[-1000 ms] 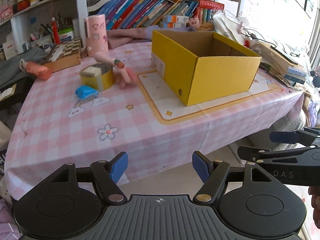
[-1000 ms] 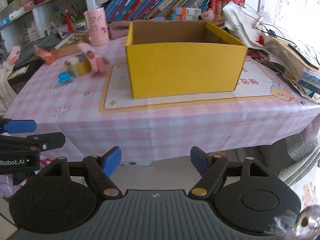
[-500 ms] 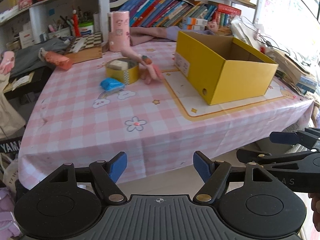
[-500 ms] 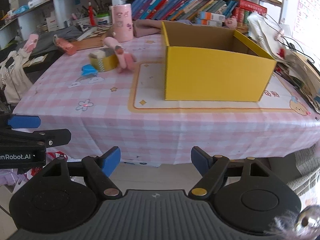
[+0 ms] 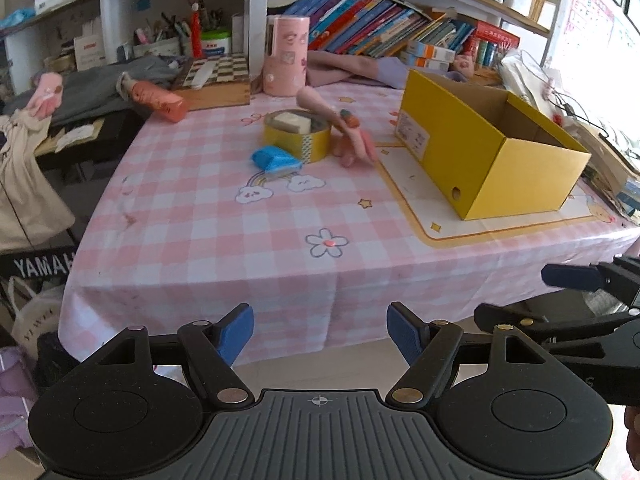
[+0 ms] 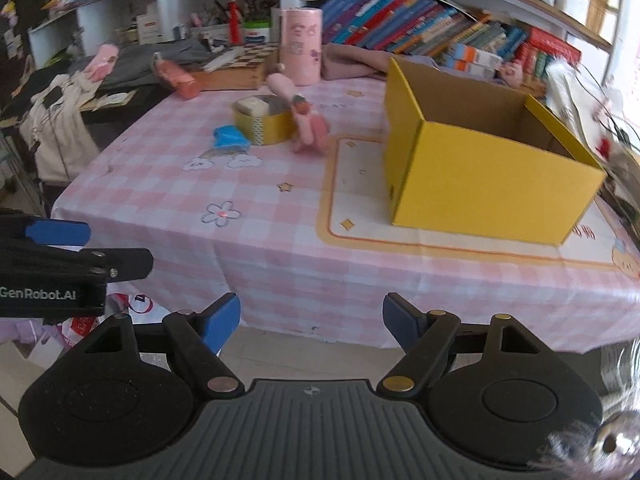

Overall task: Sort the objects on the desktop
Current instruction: 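Move both open grippers back toward the tape roll and plush bunny, then grasp the blue dispenser with the left gripper while the right gripper grasps the pink plush bunny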

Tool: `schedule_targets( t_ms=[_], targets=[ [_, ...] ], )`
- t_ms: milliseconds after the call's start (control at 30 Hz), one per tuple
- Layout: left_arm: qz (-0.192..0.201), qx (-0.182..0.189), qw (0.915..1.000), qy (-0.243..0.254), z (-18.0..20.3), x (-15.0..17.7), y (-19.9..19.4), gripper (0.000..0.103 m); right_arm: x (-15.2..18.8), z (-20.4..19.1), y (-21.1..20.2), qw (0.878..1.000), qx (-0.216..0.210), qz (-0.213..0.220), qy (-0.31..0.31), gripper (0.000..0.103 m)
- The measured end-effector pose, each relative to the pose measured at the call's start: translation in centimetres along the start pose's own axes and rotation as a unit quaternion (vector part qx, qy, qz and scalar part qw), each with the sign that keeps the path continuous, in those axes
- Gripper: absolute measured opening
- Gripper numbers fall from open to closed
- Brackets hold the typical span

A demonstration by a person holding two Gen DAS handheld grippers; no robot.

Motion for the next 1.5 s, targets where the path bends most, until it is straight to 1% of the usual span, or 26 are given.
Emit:
schedule_targets(
  t_ms=[100, 300, 400, 567, 733, 900, 1100, 1500],
  targets=[
    [0.003, -0.007, 1.0, -0.002, -0.4, -0.2, 0.2, 0.076, -0.6, -0.5, 0.4, 1.0, -0.001, 0.004, -0.009, 0.077],
    [0.004, -0.021, 0.9995, -0.023, -1.8, -0.9, 1.0, 0.076, -1.9, -1.4, 1.9, 0.999, -0.023, 0.004, -0.028, 0.077],
    [0.005, -0.026, 0.9992, -0.029, -2.4, -1.8, 1.6, 0.076, -3.0, -1.7, 2.8, 0.999, -0.03, 0.009, -0.037, 0.075],
    [0.011, -0.034, 0.9991, -0.021, -2.6, -4.2, 3.1, 0.076, -5.0, -1.3, 4.6, 0.998, -0.032, 0.017, -0.043, 0.074],
    [0.019, -0.041, 0.9988, -0.018, -3.2, -7.0, 5.0, 0.076, -7.4, -0.2, 6.1, 0.999, -0.031, 0.034, -0.028, 0.072],
    [0.022, -0.044, 0.9985, -0.021, -3.9, -9.3, 6.7, 0.076, -9.9, 0.3, 8.0, 0.998, -0.038, 0.038, -0.018, 0.072],
    [0.023, -0.043, 0.9987, -0.014, -4.2, -11.4, 8.8, 0.076, -11.6, 0.5, 10.0, 0.998, -0.046, 0.037, -0.025, 0.07],
    [-0.011, -0.045, 0.9988, -0.015, -4.8, -13.0, 13.3, 0.076, -13.7, 1.0, 13.9, 0.997, -0.057, 0.022, -0.036, 0.068]
  ],
)
Point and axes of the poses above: each gripper's, at about its wrist camera, not at the fingertips, and y roughly the way its jaws point, z to its right, x to its underside, the point moved 7 cm from there along y, roughly the way its jaws point, and after that the axes turned 4 degrees about -x, right-handed, at the moved point
